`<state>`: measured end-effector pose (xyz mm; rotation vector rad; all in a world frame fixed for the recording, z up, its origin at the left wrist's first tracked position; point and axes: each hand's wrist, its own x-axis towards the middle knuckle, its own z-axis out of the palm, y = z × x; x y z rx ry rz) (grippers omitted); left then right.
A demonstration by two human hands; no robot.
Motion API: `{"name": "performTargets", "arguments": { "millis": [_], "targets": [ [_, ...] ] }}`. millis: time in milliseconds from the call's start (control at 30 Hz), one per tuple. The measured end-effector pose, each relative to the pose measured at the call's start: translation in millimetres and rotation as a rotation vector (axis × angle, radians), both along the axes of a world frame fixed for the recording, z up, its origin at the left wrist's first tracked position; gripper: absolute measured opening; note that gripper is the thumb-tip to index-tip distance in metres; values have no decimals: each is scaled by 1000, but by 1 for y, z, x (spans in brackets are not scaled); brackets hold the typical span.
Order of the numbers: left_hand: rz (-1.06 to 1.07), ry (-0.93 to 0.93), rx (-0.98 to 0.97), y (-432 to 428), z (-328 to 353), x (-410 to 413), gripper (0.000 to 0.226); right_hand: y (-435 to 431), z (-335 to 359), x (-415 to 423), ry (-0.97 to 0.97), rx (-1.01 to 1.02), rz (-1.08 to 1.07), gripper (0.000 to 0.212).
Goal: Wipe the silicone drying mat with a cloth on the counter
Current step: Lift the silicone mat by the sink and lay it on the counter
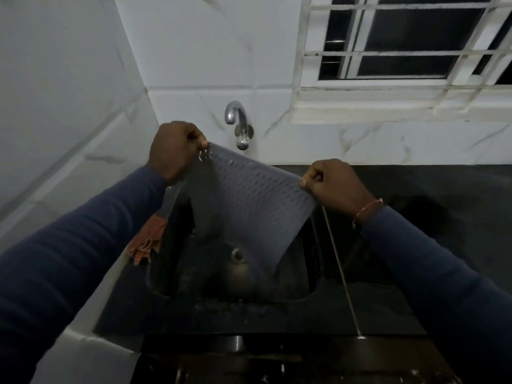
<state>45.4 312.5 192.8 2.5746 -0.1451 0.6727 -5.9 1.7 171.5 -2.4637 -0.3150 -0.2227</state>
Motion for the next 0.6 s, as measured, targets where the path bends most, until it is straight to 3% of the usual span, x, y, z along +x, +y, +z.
{"name": "performTargets", "arguments": {
  "millis": [100,200,300,433,467,500,567,600],
  "targets": [
    [-42,-54,122,-38,13,12,12,-25,-9,-24,96,164,-38,19],
    [-44,-123,254,-115,33,41,26,-66,-7,-50,174,528,-133,11],
    [-266,-111,122,-229,51,70,26,-131,-4,-72,140,865,-296,9],
    [-672,55,-123,-351,4,51,45,-242,-46,-100,129,1006,-680,13],
    [-652,116,-179,-354,-25,43,51,-267,-67,-100,167,1013,-777,12],
    [-563,186,-251,-350,-62,34,57,-295,-97,-102,243,897,-823,9],
    [-223,397,-370,-317,-141,19,69,-322,-152,-104,560,661,-903,20],
    [-53,581,-406,-300,-178,6,76,-335,-179,-108,628,356,-944,30]
  ]
}}
